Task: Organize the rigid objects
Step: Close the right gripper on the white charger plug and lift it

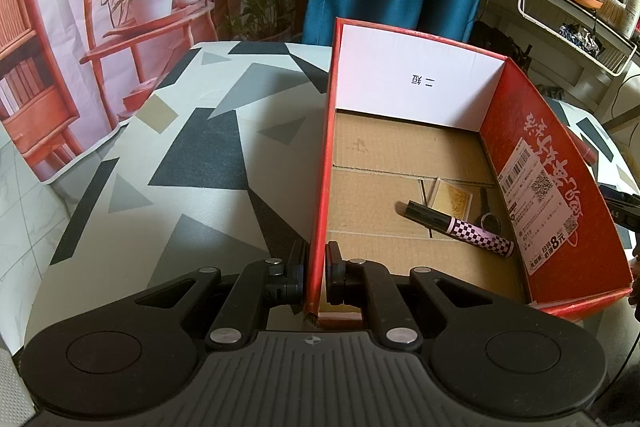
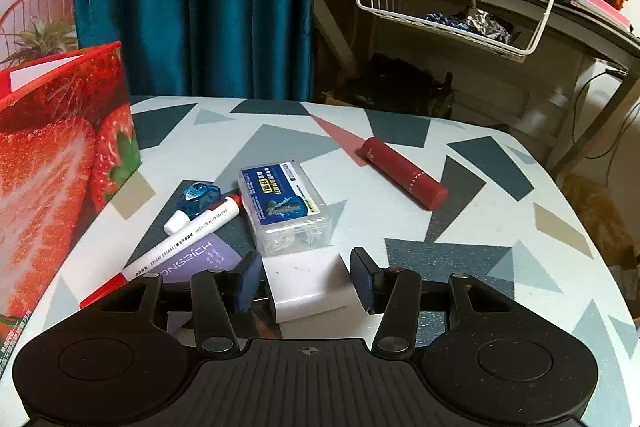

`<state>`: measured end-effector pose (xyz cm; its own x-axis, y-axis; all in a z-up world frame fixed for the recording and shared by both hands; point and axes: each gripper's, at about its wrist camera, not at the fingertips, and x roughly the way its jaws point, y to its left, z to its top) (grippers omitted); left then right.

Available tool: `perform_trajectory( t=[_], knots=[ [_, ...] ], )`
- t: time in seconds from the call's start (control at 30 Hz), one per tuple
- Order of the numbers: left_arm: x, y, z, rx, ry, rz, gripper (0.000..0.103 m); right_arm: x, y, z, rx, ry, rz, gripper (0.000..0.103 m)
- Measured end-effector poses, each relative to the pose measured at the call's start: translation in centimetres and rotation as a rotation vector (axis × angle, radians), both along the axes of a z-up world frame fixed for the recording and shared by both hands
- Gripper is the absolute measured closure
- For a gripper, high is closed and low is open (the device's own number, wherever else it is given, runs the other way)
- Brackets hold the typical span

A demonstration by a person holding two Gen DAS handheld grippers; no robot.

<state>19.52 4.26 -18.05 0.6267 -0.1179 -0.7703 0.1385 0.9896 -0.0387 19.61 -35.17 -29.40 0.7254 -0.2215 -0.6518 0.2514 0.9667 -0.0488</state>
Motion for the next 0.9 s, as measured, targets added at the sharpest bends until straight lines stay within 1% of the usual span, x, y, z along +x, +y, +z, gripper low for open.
perform_trajectory(
  t=[0.17, 0.3, 0.4, 0.47, 0.5, 0.57, 0.6, 0.63, 0.7, 0.73, 0.77, 0.9],
  knots=[
    [0.0, -0.1, 0.0, 0.000, 0.000, 0.001, 0.093, 0.3, 0.3, 0.0, -0.036, 0.018, 0.014, 0.054],
    [0.0, 0.0, 0.0, -0.002, -0.001, 0.002, 0.093, 0.4, -0.1, 0.0, -0.026, 0.016, 0.011, 0.055],
    [0.0, 0.0, 0.1, -0.001, -0.001, 0.002, 0.093, 0.3, -0.3, -0.2, -0.035, 0.018, 0.009, 0.053],
    [0.0, 0.0, 0.1, -0.002, -0.001, 0.002, 0.093, 0.2, -0.4, -0.2, -0.037, 0.018, 0.003, 0.047],
    [0.0, 0.0, 0.1, -0.003, -0.001, 0.002, 0.093, 0.2, -0.5, -0.2, -0.037, 0.018, -0.001, 0.046],
    [0.0, 0.0, 0.1, -0.002, -0.002, 0.002, 0.093, 0.1, -0.6, -0.2, -0.031, 0.016, 0.000, 0.040],
    [0.0, 0.0, 0.1, -0.002, -0.003, 0.002, 0.093, 0.0, -0.6, -0.3, -0.030, 0.014, 0.001, 0.040],
    [0.0, 0.0, 0.1, -0.002, -0.002, 0.002, 0.093, 0.0, -0.7, -0.3, -0.024, 0.014, 0.003, 0.040],
    [0.0, 0.0, 0.1, -0.003, -0.002, 0.002, 0.093, -0.1, -1.0, -0.3, 0.013, 0.014, 0.008, 0.046],
    [0.0, 0.0, 0.1, -0.002, -0.003, 0.002, 0.093, -0.1, -1.1, -0.3, 0.043, 0.013, 0.007, 0.051],
    [0.0, 0.0, 0.1, -0.002, -0.003, 0.002, 0.093, -0.1, -1.1, -0.2, 0.051, 0.013, -0.010, 0.054],
    [0.0, 0.0, 0.1, -0.002, -0.002, 0.002, 0.093, -0.6, -0.7, -0.2, 0.114, 0.015, -0.071, 0.058]
  ],
)
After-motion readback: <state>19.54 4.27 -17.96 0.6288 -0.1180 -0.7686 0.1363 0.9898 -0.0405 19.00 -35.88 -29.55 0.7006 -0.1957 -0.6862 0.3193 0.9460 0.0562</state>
